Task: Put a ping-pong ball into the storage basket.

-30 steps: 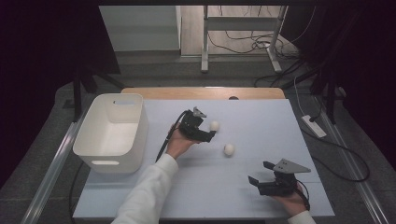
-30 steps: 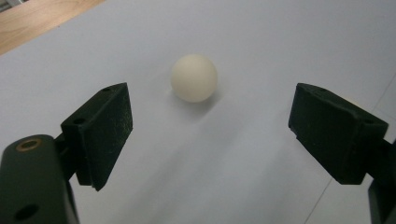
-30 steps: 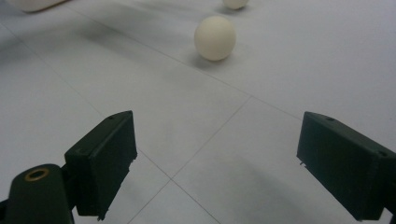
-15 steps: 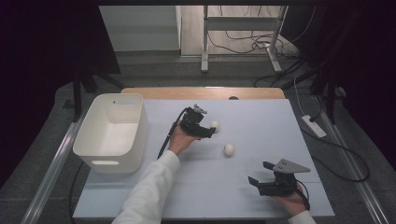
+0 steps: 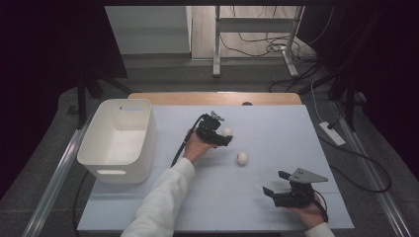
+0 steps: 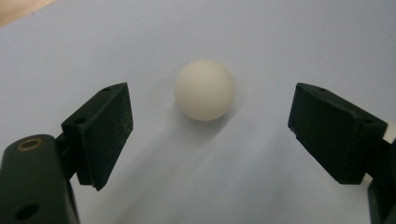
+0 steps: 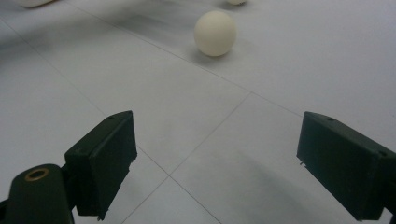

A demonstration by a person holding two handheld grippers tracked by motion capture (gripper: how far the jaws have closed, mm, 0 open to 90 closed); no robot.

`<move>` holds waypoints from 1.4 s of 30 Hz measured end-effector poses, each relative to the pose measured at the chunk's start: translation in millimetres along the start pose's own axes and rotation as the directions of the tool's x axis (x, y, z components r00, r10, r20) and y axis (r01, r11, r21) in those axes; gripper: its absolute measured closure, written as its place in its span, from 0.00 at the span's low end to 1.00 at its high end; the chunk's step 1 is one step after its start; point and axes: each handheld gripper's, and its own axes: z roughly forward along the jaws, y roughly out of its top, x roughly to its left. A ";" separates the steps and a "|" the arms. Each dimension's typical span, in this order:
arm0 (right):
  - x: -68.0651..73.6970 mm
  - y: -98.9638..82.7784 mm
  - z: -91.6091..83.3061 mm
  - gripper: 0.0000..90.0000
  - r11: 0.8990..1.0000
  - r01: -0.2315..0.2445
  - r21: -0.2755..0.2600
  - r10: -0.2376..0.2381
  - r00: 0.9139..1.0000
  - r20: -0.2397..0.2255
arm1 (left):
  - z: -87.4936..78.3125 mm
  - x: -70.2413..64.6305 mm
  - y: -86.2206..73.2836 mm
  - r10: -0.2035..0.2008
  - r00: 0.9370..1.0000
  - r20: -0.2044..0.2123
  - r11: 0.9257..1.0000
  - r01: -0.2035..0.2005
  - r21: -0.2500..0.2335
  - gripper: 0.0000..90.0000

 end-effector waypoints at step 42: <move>-1.3 -1.5 0.0 0.13 1.000 0.000 0.001 0.000 1.000 0.007 | 40.1 8.9 5.5 -0.041 0.999 0.018 0.998 0.040 0.037 0.23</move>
